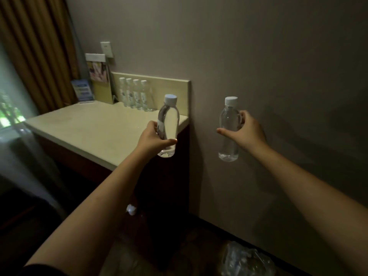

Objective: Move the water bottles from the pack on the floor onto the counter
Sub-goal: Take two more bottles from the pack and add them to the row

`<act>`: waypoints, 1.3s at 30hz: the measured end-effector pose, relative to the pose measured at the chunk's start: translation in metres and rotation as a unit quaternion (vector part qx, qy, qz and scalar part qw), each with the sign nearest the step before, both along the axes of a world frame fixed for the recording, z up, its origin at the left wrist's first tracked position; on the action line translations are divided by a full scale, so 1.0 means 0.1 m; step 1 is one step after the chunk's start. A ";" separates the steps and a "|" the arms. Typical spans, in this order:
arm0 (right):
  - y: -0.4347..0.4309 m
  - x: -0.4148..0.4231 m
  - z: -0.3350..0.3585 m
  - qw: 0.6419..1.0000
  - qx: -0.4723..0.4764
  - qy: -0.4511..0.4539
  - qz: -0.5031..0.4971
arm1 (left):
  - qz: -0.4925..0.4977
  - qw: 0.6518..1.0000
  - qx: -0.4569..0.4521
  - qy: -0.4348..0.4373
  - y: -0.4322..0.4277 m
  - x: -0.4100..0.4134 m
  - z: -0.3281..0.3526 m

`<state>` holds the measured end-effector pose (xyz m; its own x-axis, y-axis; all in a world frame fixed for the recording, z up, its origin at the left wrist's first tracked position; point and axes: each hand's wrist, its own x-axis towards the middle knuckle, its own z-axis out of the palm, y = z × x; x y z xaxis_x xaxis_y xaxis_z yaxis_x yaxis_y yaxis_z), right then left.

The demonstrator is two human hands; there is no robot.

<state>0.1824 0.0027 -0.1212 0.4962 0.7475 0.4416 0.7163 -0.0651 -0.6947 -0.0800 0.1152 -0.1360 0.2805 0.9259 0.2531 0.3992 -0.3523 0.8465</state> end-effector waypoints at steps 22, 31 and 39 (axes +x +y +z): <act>2.81 -0.98 -0.21 0.983 -0.046 0.006 0.178 | 0.123 0.990 -0.066 0.022 1.90 -0.82 -0.34; 3.77 -1.22 -0.50 0.974 -0.079 0.017 0.210 | 0.151 0.985 -0.085 0.002 2.67 -0.82 -0.60; 3.99 -1.35 -0.59 0.972 -0.078 -0.042 0.217 | 0.149 0.985 -0.087 -0.029 3.06 -0.80 -0.70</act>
